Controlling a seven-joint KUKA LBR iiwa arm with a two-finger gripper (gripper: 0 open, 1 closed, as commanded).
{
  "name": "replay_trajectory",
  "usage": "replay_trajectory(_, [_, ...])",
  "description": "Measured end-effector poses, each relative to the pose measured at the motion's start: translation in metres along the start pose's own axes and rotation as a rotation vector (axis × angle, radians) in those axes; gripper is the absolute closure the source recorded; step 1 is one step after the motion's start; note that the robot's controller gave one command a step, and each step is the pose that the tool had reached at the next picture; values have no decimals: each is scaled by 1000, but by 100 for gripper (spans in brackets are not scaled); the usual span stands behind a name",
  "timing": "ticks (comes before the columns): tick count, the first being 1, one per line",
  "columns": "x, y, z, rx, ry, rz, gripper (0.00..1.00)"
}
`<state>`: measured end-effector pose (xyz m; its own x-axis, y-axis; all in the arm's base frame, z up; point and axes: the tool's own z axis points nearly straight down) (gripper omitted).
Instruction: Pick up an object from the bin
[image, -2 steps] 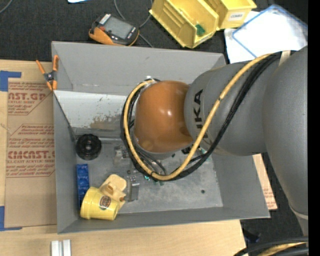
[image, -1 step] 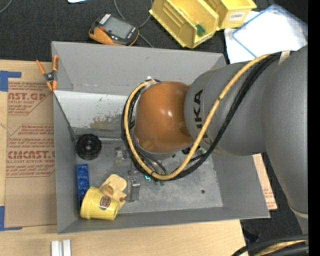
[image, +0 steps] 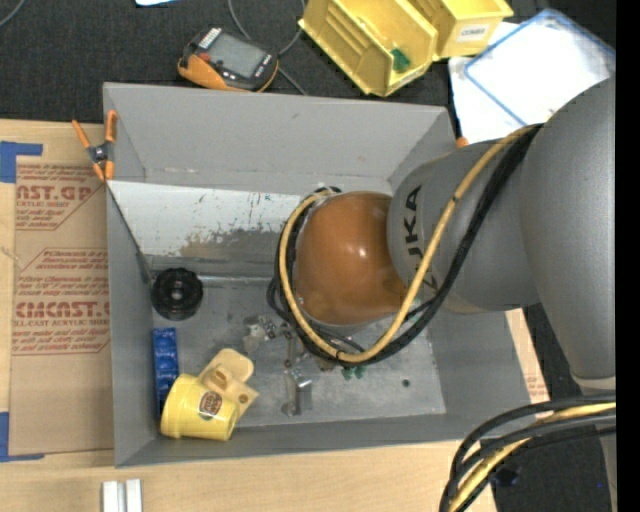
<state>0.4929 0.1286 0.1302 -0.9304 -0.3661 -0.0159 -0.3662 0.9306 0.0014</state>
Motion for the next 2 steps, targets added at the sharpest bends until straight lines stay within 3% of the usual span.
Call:
replay_trajectory(1, [-84, 49, -5, -5, -10, 236, 0])
replay_trajectory(2, [-82, 46, -4, -3, -5, 239, 100])
